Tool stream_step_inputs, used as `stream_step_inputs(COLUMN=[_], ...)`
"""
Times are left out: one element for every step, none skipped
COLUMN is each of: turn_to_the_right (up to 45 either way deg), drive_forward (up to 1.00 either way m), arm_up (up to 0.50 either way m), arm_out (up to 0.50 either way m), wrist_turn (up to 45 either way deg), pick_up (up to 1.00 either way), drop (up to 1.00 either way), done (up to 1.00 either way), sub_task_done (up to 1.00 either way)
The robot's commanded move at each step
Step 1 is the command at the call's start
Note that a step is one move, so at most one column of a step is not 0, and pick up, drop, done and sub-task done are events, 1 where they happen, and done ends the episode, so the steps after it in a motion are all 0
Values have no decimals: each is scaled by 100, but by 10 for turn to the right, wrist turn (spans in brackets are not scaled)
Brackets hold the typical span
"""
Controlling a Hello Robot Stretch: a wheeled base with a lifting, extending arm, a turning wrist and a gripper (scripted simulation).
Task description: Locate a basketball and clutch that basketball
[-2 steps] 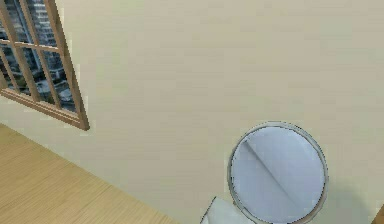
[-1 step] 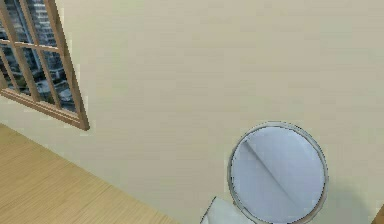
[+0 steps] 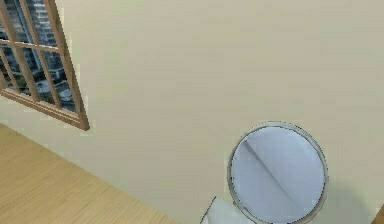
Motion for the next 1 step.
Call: stream_step_inputs(turn_to_the_right=[0], drive_forward=[0], arm_up=[0], arm_out=[0], wrist_turn=[450], pick_up=[0], drop=[0], done=[0], sub_task_done=[0])
